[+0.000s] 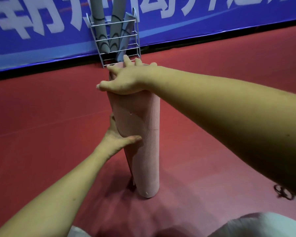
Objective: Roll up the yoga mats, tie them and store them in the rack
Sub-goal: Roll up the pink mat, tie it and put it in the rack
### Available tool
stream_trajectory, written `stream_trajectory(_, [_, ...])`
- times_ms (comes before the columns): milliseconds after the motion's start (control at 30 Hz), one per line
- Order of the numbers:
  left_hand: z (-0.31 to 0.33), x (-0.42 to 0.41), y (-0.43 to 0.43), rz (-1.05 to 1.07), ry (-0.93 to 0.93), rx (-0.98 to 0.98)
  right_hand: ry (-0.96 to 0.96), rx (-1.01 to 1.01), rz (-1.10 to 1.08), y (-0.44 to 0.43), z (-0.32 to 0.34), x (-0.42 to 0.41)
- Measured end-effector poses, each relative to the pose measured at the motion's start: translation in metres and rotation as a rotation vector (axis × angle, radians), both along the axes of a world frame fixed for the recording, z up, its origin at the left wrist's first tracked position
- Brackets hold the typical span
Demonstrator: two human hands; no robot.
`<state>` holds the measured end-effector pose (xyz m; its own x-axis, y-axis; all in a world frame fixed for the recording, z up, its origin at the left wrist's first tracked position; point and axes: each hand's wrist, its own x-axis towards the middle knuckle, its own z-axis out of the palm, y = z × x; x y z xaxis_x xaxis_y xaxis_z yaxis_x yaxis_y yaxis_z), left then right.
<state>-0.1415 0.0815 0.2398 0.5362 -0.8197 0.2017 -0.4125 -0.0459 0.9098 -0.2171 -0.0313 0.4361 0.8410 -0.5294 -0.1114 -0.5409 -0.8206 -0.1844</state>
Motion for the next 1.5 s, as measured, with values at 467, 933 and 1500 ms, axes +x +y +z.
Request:
stream_trajectory(467, [-0.010, -0.010, -0.002, -0.045, -0.031, 0.078, -0.066, 0.114, -0.039, -0.021, 0.007, -0.010])
stream_trajectory(933, [-0.019, -0.018, -0.002, -0.049, 0.012, 0.116, -0.034, -0.043, -0.067, 0.003, -0.017, -0.023])
stream_trajectory(1500, [-0.027, -0.005, -0.003, 0.002, -0.044, 0.061, -1.061, 1.158, -0.599, 0.000, -0.132, -0.057])
